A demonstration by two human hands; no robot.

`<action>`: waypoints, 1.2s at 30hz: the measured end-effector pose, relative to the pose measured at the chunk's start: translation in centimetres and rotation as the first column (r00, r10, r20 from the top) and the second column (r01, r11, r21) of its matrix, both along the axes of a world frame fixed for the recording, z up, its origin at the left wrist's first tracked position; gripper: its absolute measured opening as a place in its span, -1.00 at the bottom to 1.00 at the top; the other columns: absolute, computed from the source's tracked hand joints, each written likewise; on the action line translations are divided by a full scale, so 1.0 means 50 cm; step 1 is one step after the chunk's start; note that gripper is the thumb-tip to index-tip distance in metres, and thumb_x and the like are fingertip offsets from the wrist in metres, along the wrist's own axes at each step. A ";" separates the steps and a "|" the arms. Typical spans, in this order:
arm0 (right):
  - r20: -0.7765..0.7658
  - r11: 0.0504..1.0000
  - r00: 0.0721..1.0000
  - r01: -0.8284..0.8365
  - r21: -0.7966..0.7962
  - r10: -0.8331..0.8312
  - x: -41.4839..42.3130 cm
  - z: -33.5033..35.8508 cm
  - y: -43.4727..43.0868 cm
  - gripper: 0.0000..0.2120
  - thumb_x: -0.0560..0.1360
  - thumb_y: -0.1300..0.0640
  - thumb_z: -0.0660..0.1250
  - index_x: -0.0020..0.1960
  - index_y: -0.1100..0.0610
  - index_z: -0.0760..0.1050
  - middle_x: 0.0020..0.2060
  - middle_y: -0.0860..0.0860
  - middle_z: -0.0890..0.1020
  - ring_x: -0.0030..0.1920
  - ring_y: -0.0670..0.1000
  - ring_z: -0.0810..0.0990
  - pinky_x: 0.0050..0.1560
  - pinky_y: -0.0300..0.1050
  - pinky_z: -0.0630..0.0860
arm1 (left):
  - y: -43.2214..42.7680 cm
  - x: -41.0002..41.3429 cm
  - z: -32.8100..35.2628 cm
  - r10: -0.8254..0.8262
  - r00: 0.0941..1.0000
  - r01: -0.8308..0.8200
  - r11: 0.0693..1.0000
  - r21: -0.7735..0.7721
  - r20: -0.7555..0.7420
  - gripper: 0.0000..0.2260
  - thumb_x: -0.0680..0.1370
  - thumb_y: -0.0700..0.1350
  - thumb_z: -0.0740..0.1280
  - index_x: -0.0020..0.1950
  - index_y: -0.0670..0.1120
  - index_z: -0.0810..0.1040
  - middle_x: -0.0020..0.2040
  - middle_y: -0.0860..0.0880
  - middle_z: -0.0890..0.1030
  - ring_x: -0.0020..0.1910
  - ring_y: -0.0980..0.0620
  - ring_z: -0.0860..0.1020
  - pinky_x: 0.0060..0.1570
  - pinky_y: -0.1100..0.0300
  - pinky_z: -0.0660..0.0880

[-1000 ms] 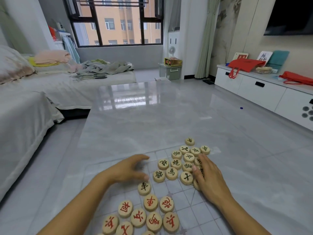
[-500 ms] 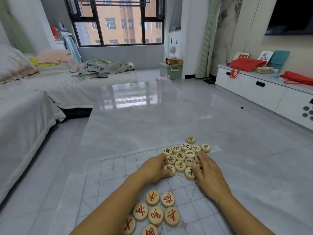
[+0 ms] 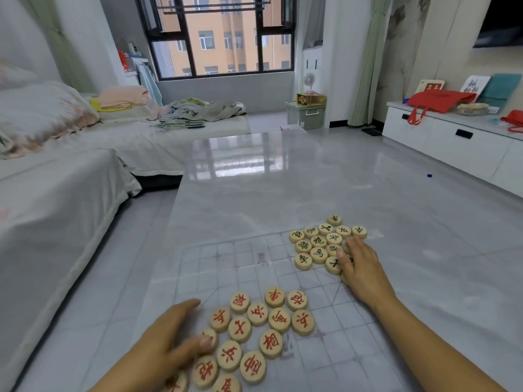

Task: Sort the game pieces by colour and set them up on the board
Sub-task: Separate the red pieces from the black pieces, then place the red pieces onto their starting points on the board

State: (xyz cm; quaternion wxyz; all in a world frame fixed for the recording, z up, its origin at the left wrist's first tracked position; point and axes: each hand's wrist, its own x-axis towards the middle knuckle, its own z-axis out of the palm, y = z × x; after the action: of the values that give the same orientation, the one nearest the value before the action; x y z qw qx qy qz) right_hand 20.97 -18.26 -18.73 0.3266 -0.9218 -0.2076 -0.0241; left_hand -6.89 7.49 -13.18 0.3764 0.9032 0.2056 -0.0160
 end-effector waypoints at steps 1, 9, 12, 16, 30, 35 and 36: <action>0.005 1.000 1.000 -0.006 0.008 0.006 -0.002 0.000 0.000 -0.48 0.56 -0.13 0.03 0.46 0.07 0.16 0.49 0.03 0.16 0.47 0.03 0.07 0.45 0.03 0.10 | -0.008 -0.024 -0.010 0.029 1.000 -0.029 1.000 0.003 -0.001 -0.17 -0.01 0.60 0.25 0.22 0.38 0.22 0.28 0.31 0.30 0.29 0.25 0.33 0.32 0.24 0.28; -0.006 0.994 0.998 -0.056 0.094 0.056 -0.075 0.050 -0.007 -0.24 0.39 -0.35 -0.05 0.44 0.07 0.20 0.50 0.03 0.07 0.49 0.05 -0.01 0.44 0.01 -0.01 | -0.108 -0.065 -0.074 -0.018 0.998 0.042 0.894 0.446 -0.059 -0.21 0.09 0.43 -0.23 0.33 0.45 -0.31 0.52 -0.02 -0.31 0.51 0.14 -0.21 0.43 -0.05 0.07; -0.066 0.961 0.962 -0.270 -0.065 0.266 -0.184 0.050 0.017 -0.36 0.49 -0.29 0.06 0.48 -0.06 0.04 0.50 -0.09 -0.13 0.49 -0.04 -0.14 0.45 -0.03 -0.09 | -0.103 -0.053 -0.091 -0.009 0.989 0.075 0.892 0.445 -0.148 0.07 0.12 0.67 -0.15 0.48 0.11 -0.26 0.55 -0.12 -0.07 0.49 0.10 -0.31 0.39 0.08 -0.07; -0.176 0.869 0.905 -0.423 -0.256 0.388 -0.291 0.050 0.049 0.00 0.12 -0.61 -0.25 0.47 -0.19 -0.22 0.44 -0.14 -0.32 0.47 -0.04 -0.28 0.44 -0.06 -0.19 | -0.118 -0.026 -0.071 0.029 0.998 -0.008 0.937 0.348 -0.056 0.14 -0.04 0.66 -0.11 0.38 0.19 -0.44 0.45 0.08 -0.41 0.38 0.17 -0.42 0.41 0.11 -0.36; -0.061 0.913 0.942 -0.335 -0.232 0.331 -0.283 0.019 0.154 0.01 0.15 -0.55 -0.45 0.50 -0.09 -0.19 0.49 -0.08 -0.26 0.49 -0.06 -0.24 0.43 -0.11 -0.24 | 0.046 0.020 -0.079 0.547 0.723 -0.388 0.827 -0.406 0.422 -0.70 0.51 -0.25 0.32 0.23 -0.11 0.43 0.19 -0.07 0.52 0.22 0.00 0.48 0.21 0.18 0.40; -0.137 0.952 0.947 -0.270 0.144 0.289 -0.279 0.030 0.145 -0.47 0.56 -0.13 0.00 0.48 -0.01 0.06 0.50 -0.08 0.05 0.48 -0.08 0.01 0.45 -0.12 0.04 | 0.042 0.021 -0.082 0.526 0.730 -0.377 0.843 -0.384 0.437 -0.80 0.53 -0.33 0.25 0.10 -0.10 0.49 0.03 -0.01 0.57 0.04 0.13 0.54 0.11 0.22 0.46; -0.162 0.939 0.949 -0.223 0.261 0.271 -0.276 0.031 0.140 -0.54 0.59 -0.02 0.05 0.46 0.02 0.13 0.48 -0.06 0.16 0.45 -0.10 0.11 0.42 -0.15 0.11 | 0.041 0.021 -0.083 0.512 0.740 -0.378 0.853 -0.360 0.436 -0.80 0.53 -0.33 0.25 0.09 -0.09 0.49 0.04 -0.02 0.58 0.05 0.11 0.54 0.13 0.19 0.46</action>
State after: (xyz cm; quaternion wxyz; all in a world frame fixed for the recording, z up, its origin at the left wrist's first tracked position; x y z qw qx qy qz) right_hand 7.17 -11.24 -17.16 0.4547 -0.8398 -0.2847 0.0830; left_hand -5.86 9.56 -17.32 0.5197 0.7427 0.3045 0.2926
